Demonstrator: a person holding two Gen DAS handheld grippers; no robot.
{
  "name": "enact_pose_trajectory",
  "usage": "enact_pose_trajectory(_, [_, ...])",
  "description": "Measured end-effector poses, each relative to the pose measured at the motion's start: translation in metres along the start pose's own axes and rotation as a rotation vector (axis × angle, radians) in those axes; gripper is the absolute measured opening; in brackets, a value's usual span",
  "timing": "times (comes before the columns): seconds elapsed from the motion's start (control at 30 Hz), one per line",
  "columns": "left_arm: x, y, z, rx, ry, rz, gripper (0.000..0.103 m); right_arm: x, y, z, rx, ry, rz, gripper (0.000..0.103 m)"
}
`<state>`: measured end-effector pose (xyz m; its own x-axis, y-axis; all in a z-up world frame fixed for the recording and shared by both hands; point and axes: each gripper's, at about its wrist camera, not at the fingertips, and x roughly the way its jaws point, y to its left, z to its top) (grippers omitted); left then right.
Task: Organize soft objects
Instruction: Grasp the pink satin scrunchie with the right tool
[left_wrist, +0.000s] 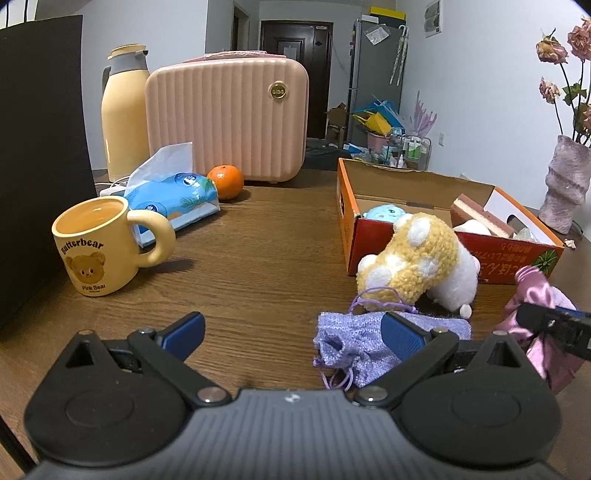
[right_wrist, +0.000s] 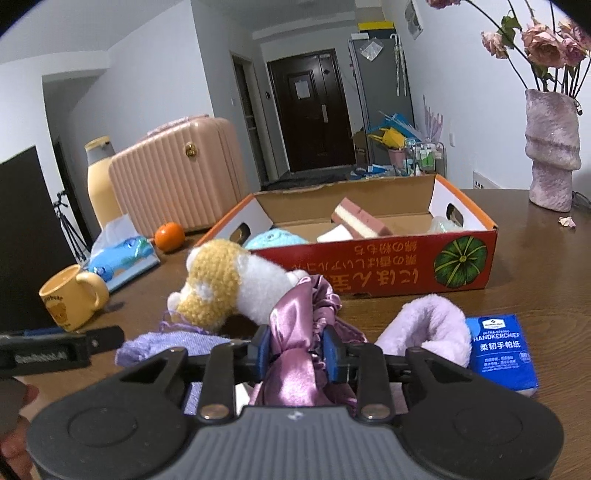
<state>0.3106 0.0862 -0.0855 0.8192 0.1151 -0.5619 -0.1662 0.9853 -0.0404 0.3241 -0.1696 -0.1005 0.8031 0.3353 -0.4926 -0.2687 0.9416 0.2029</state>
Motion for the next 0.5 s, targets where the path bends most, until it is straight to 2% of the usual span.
enact_pose_trajectory(0.5, [0.000, -0.028, -0.008, 0.007, 0.021, -0.051, 0.103, -0.022, -0.018, 0.004, 0.034, -0.054, 0.023, 0.028])
